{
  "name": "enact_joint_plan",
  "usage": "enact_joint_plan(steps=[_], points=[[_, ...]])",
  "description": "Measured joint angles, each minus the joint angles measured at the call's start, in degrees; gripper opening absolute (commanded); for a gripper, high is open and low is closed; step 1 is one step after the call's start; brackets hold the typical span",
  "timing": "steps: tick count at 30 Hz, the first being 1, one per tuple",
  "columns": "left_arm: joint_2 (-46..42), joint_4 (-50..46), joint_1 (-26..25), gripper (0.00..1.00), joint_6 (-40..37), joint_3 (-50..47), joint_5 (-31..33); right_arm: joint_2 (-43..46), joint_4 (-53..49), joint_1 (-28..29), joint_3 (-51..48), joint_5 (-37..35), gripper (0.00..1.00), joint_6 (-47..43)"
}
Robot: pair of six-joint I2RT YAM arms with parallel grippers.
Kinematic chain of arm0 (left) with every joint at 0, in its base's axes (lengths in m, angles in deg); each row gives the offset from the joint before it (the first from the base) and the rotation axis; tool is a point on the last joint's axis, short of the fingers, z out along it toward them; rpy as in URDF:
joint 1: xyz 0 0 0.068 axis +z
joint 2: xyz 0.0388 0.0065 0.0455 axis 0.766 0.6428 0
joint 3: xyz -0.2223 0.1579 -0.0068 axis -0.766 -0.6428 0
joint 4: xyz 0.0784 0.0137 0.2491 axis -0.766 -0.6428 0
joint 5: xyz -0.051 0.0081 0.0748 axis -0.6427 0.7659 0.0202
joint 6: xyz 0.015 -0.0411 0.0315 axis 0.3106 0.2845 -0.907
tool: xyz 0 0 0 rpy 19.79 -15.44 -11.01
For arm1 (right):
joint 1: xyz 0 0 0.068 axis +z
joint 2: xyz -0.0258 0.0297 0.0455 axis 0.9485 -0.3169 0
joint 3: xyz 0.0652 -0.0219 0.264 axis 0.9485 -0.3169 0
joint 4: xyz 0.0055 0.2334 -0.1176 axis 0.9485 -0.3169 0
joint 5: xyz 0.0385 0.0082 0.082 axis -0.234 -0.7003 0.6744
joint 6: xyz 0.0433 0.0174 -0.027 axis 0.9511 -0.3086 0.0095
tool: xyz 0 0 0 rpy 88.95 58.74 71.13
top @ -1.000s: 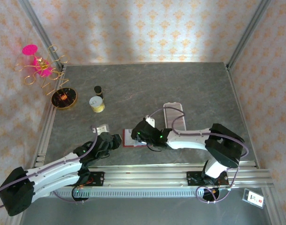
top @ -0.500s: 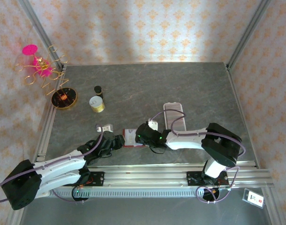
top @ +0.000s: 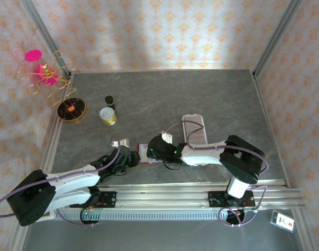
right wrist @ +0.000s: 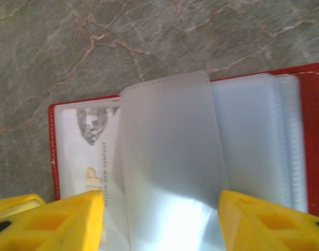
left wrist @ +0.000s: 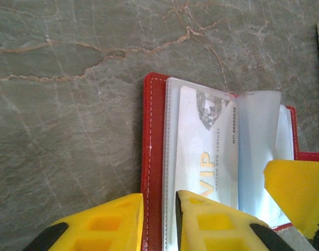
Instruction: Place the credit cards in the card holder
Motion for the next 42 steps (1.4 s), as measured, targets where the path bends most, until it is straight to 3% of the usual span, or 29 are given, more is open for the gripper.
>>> enact_joint_plan(steps=[18, 35, 42], points=[[3.41, 9.18, 0.33, 0.10, 0.70, -3.78, -3.21, -2.38, 8.57, 0.00, 0.81, 6.58, 0.44, 3.04], [-1.75, 9.53, 0.33, 0.09, 2.69, -7.15, -4.42, -3.06, 17.16, 0.00, 0.59, 9.22, 0.42, 6.47], [-6.12, 5.42, 0.33, 0.10, 2.93, -7.13, -2.62, -3.65, 20.81, 0.00, 0.11, 10.93, 0.42, 7.58]])
